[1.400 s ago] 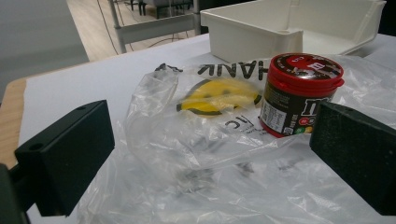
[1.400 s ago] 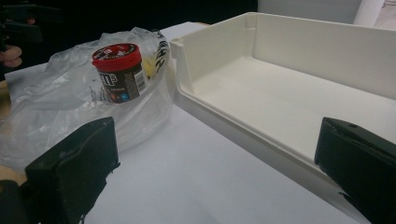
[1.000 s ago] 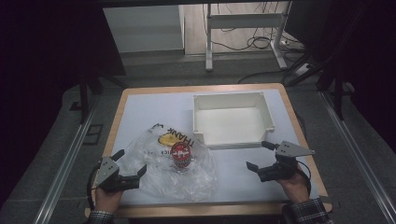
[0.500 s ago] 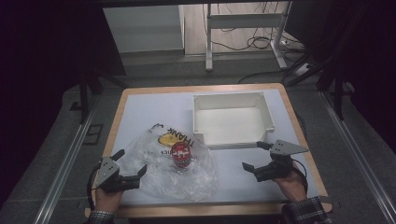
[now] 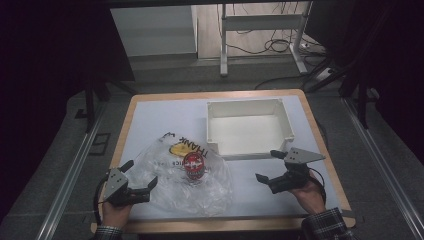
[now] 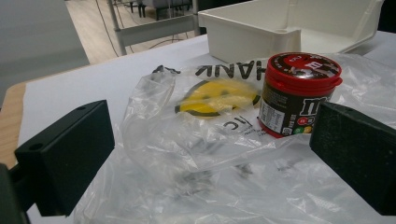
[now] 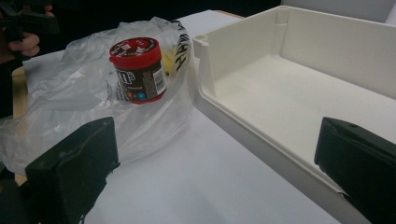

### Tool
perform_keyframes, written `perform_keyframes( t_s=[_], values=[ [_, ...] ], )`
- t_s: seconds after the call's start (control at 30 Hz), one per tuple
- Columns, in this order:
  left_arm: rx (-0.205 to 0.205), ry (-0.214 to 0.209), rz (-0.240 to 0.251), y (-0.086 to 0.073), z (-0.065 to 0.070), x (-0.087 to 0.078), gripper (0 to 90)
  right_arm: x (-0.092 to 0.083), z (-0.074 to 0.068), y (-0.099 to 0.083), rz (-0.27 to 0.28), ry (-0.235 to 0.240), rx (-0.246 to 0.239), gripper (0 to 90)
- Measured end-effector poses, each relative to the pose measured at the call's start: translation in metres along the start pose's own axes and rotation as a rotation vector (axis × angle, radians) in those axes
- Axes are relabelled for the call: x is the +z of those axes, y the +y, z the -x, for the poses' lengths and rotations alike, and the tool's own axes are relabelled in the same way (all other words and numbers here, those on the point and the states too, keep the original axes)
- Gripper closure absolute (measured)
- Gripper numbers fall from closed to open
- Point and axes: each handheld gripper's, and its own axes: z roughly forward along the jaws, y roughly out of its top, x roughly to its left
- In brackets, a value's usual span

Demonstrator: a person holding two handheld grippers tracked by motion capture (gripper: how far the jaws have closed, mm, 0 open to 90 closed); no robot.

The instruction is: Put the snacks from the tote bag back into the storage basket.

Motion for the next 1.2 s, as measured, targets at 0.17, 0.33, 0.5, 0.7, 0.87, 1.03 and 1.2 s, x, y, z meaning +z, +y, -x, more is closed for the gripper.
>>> perform_keyframes(
  t_s=[0.17,0.33,0.5,0.7,0.87,1.03,1.2],
  values=[
    [0.001,0.0,-0.001,0.0,0.0,0.0,0.0,0.002,0.0,0.001,-0.002,0.016,0.006,0.0],
    [0.002,0.001,-0.002,0.0,0.0,0.0,0.0,0.006,0.0,0.002,-0.01,0.034,0.025,0.0],
    [0.002,-0.001,-0.006,0.0,0.0,0.001,0.0,0.009,-0.002,0.005,-0.019,0.039,0.011,0.0],
    [0.002,0.0,-0.007,0.0,0.0,0.001,0.0,0.014,-0.003,0.007,-0.03,0.046,0.006,0.0],
    [0.003,0.001,-0.009,0.0,0.001,0.001,0.0,0.017,-0.004,0.009,-0.036,0.056,0.01,0.0],
    [0.003,0.001,-0.009,0.0,0.001,0.001,0.0,0.021,-0.005,0.011,-0.034,0.068,0.012,0.0],
    [0.003,0.001,-0.008,0.0,0.0,0.001,0.0,0.024,-0.006,0.013,-0.035,0.077,0.007,0.0]
  ],
)
